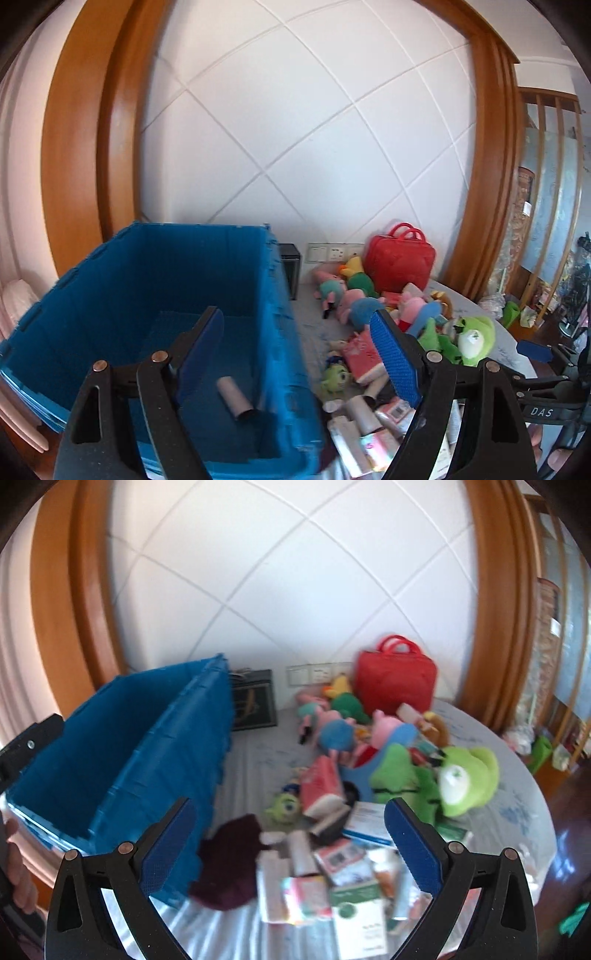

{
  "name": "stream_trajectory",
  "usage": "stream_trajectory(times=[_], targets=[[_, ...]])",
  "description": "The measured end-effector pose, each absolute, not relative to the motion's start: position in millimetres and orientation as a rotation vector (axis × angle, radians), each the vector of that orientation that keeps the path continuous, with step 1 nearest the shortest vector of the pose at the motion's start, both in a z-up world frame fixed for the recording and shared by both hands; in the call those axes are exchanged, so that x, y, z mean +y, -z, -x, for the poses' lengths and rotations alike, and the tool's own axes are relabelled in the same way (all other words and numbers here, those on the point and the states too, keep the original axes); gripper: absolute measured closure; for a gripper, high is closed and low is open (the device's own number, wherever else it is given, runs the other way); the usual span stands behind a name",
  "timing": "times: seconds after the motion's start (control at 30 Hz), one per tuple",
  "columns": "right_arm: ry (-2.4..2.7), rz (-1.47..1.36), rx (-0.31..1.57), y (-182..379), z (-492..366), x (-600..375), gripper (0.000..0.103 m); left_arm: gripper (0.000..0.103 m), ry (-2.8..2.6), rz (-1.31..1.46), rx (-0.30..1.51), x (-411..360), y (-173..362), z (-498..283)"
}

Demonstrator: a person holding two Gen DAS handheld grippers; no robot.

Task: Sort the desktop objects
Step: 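Withdraw both tools from the crate back toward the pile, then grasp the long white medicine box with the left tool while the right tool grasps the green-white patch box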

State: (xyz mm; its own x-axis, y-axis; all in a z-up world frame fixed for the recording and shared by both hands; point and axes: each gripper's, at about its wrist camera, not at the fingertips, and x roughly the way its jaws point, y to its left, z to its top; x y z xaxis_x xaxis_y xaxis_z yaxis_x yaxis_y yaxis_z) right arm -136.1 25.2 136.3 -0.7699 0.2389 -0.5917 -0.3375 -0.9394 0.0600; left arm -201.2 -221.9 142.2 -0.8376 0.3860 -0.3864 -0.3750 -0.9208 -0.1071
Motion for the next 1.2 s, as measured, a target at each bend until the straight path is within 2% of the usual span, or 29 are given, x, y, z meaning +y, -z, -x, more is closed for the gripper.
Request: stream_trajectory(times=[0.27, 0.47, 0.7, 0.93, 1.03, 1.1, 1.2], targets=[[-2.566, 0.987, 0.254, -84.2, 89.9, 141.2, 0.000, 0.021, -2.651, 0.648, -0.009, -121.4, -112.2, 185.7], [-2.495, 1.094, 0.286, -41.6, 70.8, 215.5, 0.000, 0.021, -2.655, 0.824, 0.011, -65.5, -57.9, 182.5], [-2.424, 1.275, 0.388, 25.2, 67.3, 273.5, 0.000, 0.021, -2.687, 1.105, 0.092, -40.9, 24.0, 189.9], [-2.362, 1.404, 0.451, 70.5, 59.5, 282.1, 0.000, 0.021, -2.665, 1.331, 0.164, -54.1, 103.5, 201.1], [-2.363, 1.409, 0.487, 77.6, 56.4, 272.6, 0.000, 0.021, -2.633, 1.387, 0.140, -63.2, 133.6, 207.9], [-2.400, 1.400, 0.505, 77.3, 54.1, 259.2, 0.000, 0.025, -2.614, 1.408, 0.118, -68.4, 150.4, 210.0], [-2.477, 1.390, 0.465, 73.2, 55.3, 233.8, 0.000, 0.026, -2.563, 1.456, 0.100, -71.3, 170.0, 216.2]])
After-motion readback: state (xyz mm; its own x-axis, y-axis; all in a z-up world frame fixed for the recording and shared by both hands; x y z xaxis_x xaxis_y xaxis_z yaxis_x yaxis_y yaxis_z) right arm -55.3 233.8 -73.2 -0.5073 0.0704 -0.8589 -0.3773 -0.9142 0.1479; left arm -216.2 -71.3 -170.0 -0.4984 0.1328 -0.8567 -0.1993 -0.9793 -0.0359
